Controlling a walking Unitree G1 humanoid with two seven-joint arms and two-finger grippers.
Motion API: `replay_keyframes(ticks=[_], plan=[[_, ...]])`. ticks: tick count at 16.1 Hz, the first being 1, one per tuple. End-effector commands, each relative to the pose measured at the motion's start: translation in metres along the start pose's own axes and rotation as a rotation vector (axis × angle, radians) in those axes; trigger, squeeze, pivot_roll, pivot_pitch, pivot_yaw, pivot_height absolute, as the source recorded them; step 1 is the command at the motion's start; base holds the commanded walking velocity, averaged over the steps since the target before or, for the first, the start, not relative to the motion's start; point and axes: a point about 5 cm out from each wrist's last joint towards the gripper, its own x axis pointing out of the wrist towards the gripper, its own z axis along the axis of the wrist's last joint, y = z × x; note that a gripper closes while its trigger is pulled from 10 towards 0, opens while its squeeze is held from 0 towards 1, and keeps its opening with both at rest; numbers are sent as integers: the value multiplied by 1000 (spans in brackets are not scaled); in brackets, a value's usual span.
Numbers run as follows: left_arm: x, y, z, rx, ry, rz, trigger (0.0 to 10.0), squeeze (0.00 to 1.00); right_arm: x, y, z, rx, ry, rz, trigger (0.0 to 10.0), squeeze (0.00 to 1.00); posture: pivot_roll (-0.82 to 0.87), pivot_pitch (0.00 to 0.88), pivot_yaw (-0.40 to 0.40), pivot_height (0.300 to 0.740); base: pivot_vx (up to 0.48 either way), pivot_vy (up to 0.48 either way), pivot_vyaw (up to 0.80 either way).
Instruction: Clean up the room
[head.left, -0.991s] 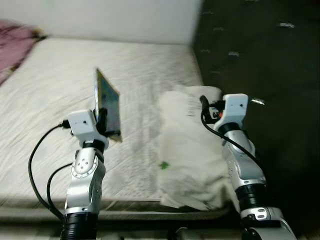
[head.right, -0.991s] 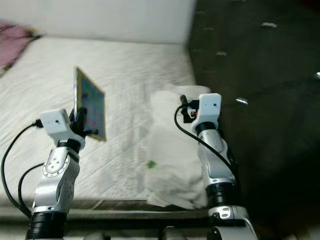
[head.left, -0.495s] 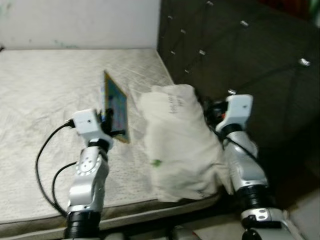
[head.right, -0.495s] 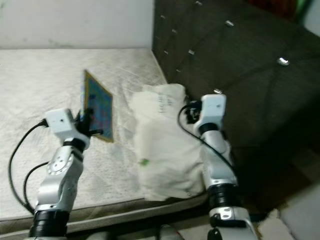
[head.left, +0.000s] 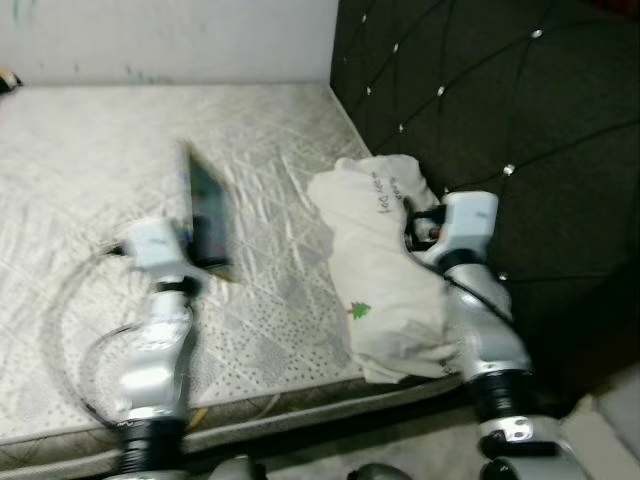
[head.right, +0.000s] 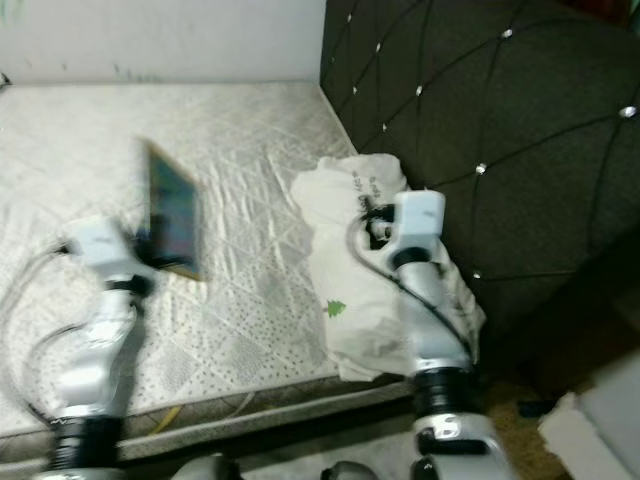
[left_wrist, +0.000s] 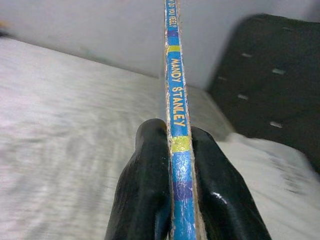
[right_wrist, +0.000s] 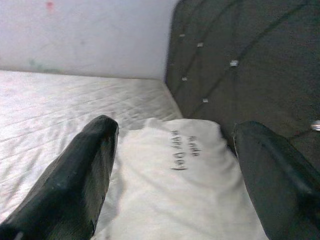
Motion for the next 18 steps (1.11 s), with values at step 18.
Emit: replay_keyframes(ticks=[18], plan=[[-19, -14, -16, -115, 63, -76, 10000, 0, -36, 4, -13, 13, 57, 56, 10000, 0, -16, 67, -49, 711, 0, 0, 0]])
